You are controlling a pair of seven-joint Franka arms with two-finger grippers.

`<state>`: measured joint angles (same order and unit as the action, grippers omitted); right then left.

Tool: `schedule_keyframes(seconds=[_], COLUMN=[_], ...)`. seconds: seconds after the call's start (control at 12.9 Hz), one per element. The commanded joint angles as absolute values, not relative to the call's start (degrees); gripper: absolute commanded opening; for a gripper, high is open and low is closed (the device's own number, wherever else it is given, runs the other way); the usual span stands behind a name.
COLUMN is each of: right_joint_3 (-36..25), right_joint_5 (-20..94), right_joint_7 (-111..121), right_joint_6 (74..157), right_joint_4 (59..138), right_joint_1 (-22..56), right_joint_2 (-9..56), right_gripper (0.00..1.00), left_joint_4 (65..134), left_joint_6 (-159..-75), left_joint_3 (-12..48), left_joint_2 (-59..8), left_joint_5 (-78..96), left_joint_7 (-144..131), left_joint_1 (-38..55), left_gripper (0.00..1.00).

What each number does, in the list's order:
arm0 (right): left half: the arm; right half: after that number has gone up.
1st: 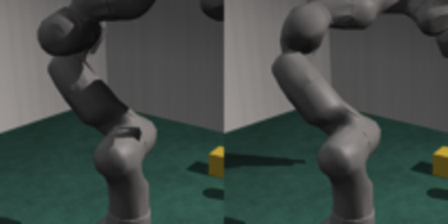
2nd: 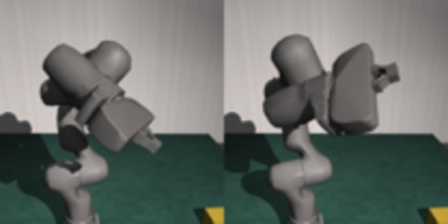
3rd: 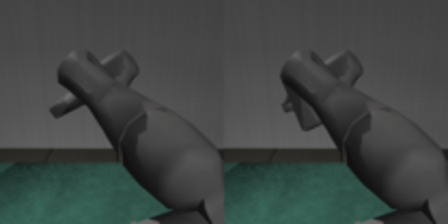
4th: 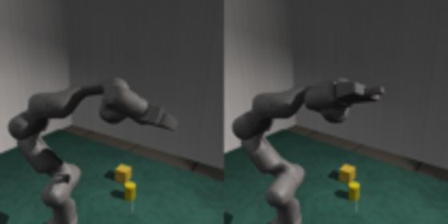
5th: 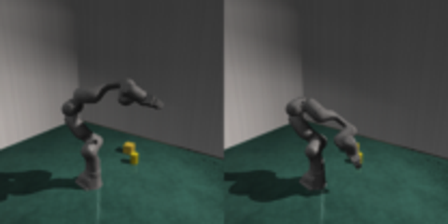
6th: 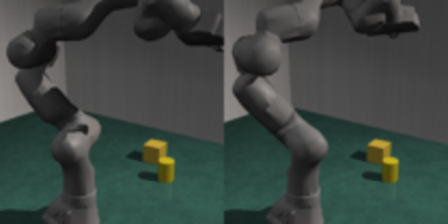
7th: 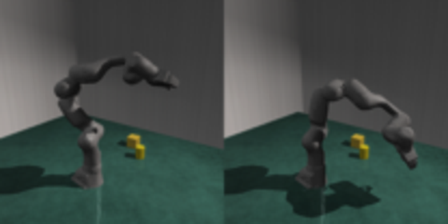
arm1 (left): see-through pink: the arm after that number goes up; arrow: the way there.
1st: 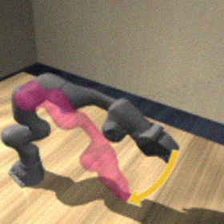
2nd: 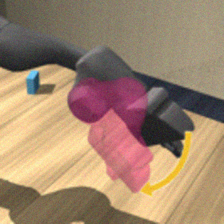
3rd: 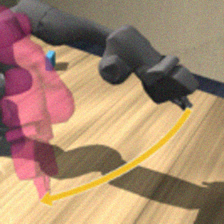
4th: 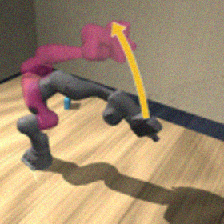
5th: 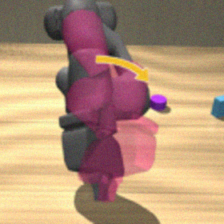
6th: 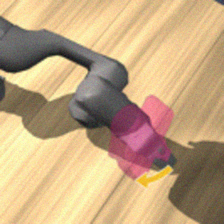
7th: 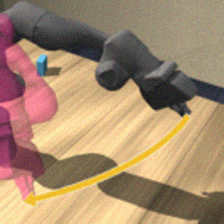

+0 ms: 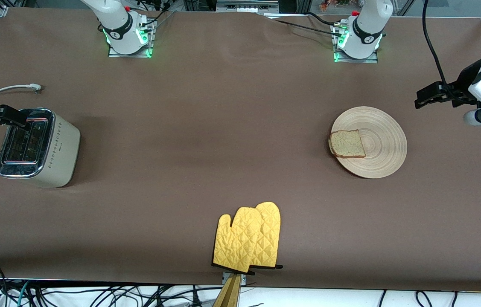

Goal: Move plate and put bread in toaster

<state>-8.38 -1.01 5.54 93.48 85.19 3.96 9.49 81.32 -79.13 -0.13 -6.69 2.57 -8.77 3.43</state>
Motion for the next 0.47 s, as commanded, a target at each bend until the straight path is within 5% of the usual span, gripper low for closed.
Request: schedule_keyframes(seconds=[0.0, 0.39], right_joint_3=[-8.2, -8.3], right_joint_5=[-1.0, -1.1], right_joint_7=[4.8, 5.2], right_joint_6=[93.3, 93.3], right_joint_4=[84.7, 84.7], right_joint_1=[3.8, 3.8], right_joint_2=[9.6, 9.6], right_gripper=[1.00, 1.00], left_joint_4=[82.8, 82.8], left_joint_6=[-78.9, -78.9], left_joint_3=[-0.2, -0.2], left_joint_2=[-5.4, -5.4], left_joint_5=[3.3, 3.3], left_joint_7=[-8.4, -8.3], left_joint_1=[3.2, 3.2], left_gripper=[1.00, 1.00])
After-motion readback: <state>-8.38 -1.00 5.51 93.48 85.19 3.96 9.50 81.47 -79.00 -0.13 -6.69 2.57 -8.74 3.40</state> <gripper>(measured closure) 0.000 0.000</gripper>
